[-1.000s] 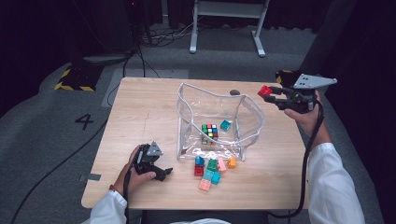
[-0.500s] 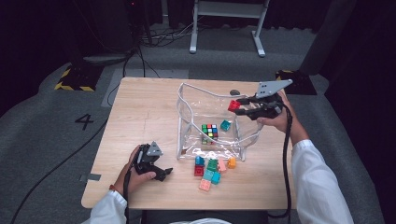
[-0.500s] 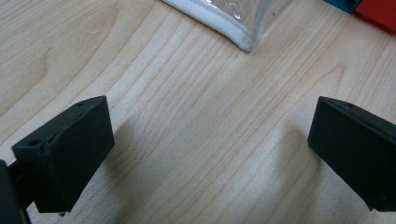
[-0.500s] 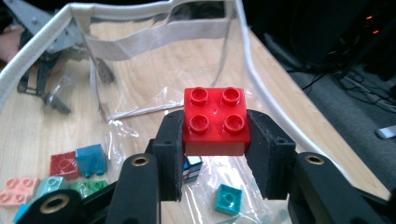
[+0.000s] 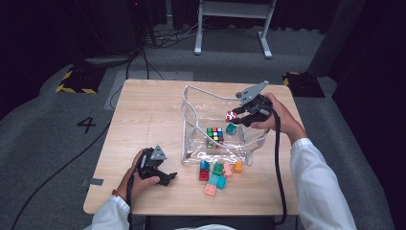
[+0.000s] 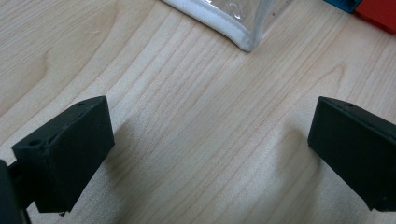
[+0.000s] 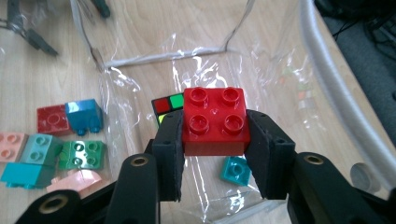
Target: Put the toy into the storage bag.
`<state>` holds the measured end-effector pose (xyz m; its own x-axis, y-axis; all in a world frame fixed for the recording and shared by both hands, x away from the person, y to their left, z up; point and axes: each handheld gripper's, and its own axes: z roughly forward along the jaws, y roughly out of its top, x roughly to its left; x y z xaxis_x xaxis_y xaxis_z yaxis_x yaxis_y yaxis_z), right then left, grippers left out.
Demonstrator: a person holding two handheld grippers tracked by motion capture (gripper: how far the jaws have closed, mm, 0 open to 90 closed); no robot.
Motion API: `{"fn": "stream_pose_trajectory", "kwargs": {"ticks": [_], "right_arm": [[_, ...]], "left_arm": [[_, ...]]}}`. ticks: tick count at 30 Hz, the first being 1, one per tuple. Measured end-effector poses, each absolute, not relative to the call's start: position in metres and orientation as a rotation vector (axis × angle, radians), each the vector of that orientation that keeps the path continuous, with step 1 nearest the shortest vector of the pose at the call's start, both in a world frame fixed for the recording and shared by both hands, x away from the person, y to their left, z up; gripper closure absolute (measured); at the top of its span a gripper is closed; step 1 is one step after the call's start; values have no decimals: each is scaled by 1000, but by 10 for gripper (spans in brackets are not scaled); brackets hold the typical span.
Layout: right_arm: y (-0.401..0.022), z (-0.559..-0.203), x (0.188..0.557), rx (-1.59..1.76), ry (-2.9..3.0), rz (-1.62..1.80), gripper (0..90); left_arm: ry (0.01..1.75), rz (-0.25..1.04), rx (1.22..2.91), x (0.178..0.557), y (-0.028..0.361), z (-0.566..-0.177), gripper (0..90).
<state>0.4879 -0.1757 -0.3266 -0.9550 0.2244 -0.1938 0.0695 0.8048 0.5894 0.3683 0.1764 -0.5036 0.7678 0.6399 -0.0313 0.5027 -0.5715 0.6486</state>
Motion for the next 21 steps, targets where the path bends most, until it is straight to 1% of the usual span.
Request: {"fn": "stream_pose_trajectory", "kwargs": {"ticks": [11,21], "right_arm": [[-173,-342,500,243,2825,584,591],[-193,-346,500,260,2887,323,592]], "left_arm": [[845,274,2303,369,176,-504,4],[843,276,2302,369,176,-504,4]]}}
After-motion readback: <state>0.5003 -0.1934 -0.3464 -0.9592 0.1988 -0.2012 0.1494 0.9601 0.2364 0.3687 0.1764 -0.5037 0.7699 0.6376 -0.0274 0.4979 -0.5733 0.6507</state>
